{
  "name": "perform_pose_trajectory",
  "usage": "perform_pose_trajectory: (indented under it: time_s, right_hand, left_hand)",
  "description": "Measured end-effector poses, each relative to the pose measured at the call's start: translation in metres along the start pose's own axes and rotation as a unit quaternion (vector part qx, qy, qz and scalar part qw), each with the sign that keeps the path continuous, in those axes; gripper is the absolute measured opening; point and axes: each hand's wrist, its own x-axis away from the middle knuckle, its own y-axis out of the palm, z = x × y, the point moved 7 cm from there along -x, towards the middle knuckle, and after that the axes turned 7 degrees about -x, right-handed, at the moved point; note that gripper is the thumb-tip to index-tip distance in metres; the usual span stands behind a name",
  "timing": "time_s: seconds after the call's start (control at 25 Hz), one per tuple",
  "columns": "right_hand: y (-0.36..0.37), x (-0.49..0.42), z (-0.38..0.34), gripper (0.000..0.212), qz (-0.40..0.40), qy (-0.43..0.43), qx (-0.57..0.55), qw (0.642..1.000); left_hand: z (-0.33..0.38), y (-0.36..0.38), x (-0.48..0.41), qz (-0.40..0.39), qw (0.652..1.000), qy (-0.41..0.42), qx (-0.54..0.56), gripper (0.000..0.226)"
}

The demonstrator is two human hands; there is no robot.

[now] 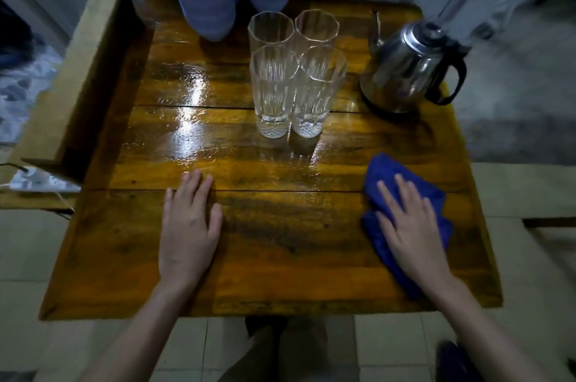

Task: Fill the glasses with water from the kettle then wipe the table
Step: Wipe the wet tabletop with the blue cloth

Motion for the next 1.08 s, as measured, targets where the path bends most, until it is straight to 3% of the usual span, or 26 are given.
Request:
perform_pose_trajectory:
  time_s: [0.08, 0.16, 0.4, 0.56, 0.64, 0.84, 0.96, 1.08]
  right_hand:
    - [-0.004, -0.023, 0.003, 0.064, 0.039, 0.063, 0.006, 0.997]
    - [0.003, -0.038, -0.032, 0.064, 0.062, 0.068, 0.015, 0.996]
    - [0.070, 0.013, -0.200, 0.062, -0.040, -0.202, 0.020, 0.978]
    - [0.065, 0.057, -0.158, 0.066, -0.053, -0.260, 0.035, 0.964]
    - [0.047, 0.059, -0.103, 0.066, -0.034, -0.218, 0.024, 0.975]
    - [-0.009, 0.015, 0.037, 0.060, 0.032, 0.041, -0.028, 0.998]
    - [-0.012, -0.014, 0.027, 0.064, 0.077, 0.115, -0.003, 0.990]
    - [0.014, -0.022, -0.053, 0.061, 0.048, 0.037, 0.002, 0.998]
  left_hand:
    - [-0.002, 0.002, 0.000, 0.003, 1.000, -0.009, -0.008, 0.054]
    - [-0.003, 0.001, -0.001, 0.005, 1.000, -0.002, -0.025, 0.054]
    - [0.002, -0.001, 0.000, 0.006, 0.999, 0.001, -0.052, 0.051]
    - [0.019, -0.009, -0.013, 0.015, 0.992, 0.080, -0.094, 0.040]
    - [0.037, -0.002, -0.015, -0.001, 0.993, 0.105, -0.060, 0.043]
    - [0.055, 0.015, -0.008, -0.003, 0.994, 0.095, -0.047, 0.050]
    - [0.050, 0.014, -0.010, -0.006, 0.994, 0.096, -0.048, 0.051]
    - [0.052, 0.015, -0.009, -0.009, 0.994, 0.093, -0.047, 0.052]
